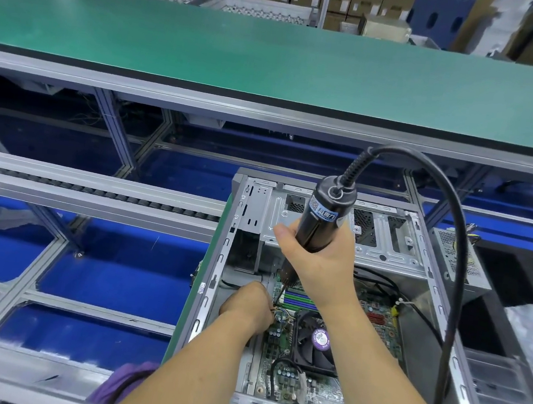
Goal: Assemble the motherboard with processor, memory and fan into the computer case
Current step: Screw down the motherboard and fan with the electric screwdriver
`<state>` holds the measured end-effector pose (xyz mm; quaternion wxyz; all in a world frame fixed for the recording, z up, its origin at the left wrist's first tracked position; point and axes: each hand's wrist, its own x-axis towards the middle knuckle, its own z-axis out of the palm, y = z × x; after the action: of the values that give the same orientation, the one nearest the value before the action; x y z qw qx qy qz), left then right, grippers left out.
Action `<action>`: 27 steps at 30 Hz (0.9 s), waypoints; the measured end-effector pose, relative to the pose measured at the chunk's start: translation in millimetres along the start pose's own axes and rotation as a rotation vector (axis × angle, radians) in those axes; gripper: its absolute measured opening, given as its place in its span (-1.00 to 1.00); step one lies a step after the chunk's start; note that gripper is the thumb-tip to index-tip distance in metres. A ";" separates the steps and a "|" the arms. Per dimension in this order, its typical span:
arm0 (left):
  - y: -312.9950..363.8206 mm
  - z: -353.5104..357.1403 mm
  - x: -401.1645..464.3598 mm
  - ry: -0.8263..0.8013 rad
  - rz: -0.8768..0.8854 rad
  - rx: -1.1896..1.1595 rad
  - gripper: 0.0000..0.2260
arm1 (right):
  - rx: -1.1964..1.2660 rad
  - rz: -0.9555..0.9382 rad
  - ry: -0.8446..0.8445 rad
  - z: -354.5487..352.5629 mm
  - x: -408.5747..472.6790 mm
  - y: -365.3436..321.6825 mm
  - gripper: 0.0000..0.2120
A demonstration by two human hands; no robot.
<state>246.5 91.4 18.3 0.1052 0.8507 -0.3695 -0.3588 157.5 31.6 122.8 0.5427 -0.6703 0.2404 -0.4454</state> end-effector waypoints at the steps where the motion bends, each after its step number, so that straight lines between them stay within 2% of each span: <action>1: -0.1 0.3 0.2 0.001 0.001 0.002 -0.86 | 0.004 0.001 0.001 -0.2 -0.3 -0.3 -0.49; 6: -1.0 1.6 0.8 0.004 -0.006 -0.006 -0.86 | 0.000 -0.007 0.016 -2.3 -1.6 -1.8 -0.54; 27: -0.3 2.1 0.3 0.021 -0.019 -0.026 -0.83 | -0.033 -0.024 0.033 -0.5 -1.7 -1.8 -0.49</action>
<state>245.3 91.7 16.5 0.1168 0.8564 -0.3555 -0.3557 156.0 33.2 123.9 0.5222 -0.6745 0.2484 -0.4590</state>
